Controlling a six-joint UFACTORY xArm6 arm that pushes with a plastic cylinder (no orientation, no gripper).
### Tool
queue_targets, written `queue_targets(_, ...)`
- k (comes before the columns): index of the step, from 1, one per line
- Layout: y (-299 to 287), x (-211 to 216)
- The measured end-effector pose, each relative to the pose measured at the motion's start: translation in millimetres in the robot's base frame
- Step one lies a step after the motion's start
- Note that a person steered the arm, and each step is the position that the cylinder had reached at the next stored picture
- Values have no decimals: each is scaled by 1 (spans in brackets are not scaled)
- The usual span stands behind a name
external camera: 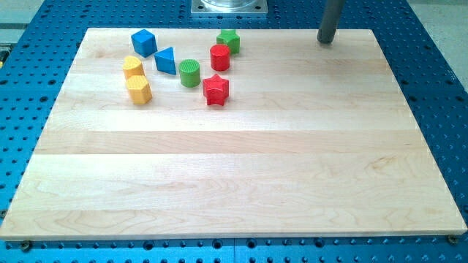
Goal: Move the arm towards the green star
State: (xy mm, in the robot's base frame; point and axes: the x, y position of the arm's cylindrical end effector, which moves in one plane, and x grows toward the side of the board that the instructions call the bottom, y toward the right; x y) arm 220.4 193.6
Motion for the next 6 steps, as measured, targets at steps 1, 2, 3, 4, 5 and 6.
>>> queue_targets(1,-3,-7)
queue_targets(2,-36,-23)
queue_targets(3,-47,-25)
queue_targets(4,-59,-24)
queue_targets(5,-58,-21)
queue_targets(6,-151,-3)
